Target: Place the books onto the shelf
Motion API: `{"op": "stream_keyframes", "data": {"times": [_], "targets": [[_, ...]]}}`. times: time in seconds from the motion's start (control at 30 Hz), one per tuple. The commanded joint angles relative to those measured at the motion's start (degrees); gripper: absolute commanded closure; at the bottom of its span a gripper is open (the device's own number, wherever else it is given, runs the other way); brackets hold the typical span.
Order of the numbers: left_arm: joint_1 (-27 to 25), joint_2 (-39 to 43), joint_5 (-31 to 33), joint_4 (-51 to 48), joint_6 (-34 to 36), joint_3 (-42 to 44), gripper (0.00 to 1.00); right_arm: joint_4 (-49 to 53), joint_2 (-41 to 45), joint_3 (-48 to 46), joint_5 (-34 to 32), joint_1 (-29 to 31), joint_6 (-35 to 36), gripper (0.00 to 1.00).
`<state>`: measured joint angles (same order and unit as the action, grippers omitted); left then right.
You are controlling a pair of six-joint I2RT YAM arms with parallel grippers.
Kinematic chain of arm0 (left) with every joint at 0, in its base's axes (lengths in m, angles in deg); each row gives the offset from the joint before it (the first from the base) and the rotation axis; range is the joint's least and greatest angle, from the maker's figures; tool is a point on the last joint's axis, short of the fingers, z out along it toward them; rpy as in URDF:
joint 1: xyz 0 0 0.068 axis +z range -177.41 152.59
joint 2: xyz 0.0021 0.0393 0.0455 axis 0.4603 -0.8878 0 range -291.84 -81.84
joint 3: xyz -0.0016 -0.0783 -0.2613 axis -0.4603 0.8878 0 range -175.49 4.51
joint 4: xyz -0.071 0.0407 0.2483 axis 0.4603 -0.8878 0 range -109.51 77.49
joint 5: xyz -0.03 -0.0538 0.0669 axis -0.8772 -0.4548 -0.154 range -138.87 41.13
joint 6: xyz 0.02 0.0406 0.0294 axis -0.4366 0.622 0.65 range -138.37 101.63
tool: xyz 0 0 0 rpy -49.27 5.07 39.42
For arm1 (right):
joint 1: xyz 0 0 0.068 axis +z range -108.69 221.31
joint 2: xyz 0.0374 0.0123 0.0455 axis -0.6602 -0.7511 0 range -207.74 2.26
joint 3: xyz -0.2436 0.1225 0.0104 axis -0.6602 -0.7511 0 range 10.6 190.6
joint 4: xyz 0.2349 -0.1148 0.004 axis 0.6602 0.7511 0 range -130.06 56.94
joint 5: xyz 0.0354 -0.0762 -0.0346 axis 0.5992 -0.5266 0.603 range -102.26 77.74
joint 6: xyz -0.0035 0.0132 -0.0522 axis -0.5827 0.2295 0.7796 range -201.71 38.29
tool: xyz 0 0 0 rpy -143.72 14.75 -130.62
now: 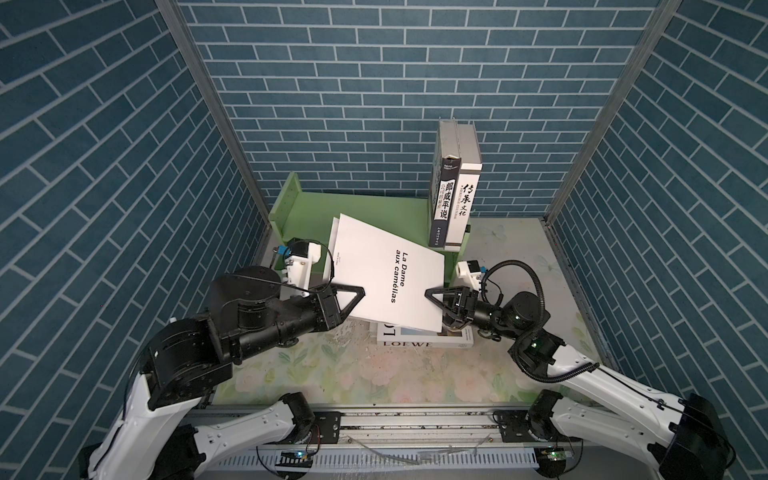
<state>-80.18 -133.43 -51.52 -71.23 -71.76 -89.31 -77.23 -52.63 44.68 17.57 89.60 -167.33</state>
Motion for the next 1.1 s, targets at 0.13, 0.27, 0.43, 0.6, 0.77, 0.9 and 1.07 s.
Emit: {"op": "stream_keyframes", "data": {"times": [0.13, 0.27, 0.43, 0.6, 0.77, 0.9, 1.07], "targets": [[0.13, 0.94, 0.36, 3.72, 0.31, 1.68, 0.68, -6.32, 0.57, -0.64, 0.16, -0.17, -2.51, 0.43], [0.13, 1.84, 2.65, 2.91, 0.64, 2.58, 0.57, -9.58, 0.58, -1.65, -0.72, -0.33, -3.27, 0.46], [0.21, 4.20, 5.13, 4.13, 0.65, 5.42, 0.53, -12.04, 1.09, -2.69, -2.05, -0.55, -4.10, 0.51], [0.41, 4.36, 6.44, 3.55, 1.68, 5.46, 0.51, -13.11, 1.26, -2.95, -2.86, -0.73, -4.37, 0.56], [0.39, 4.73, 7.88, 6.05, 2.45, 7.00, 0.44, -14.99, 0.80, -3.58, -4.35, -0.90, -5.09, 0.61], [0.52, 3.92, 8.66, 8.35, 3.76, 7.19, 0.34, -19.10, -0.84, -4.18, -5.61, -1.09, -5.94, 0.62], [0.48, 3.16, 12.83, 9.56, 5.03, 6.25, 0.23, -23.69, -6.15, -0.75, -3.77, -1.87, -7.39, 0.67]]}}
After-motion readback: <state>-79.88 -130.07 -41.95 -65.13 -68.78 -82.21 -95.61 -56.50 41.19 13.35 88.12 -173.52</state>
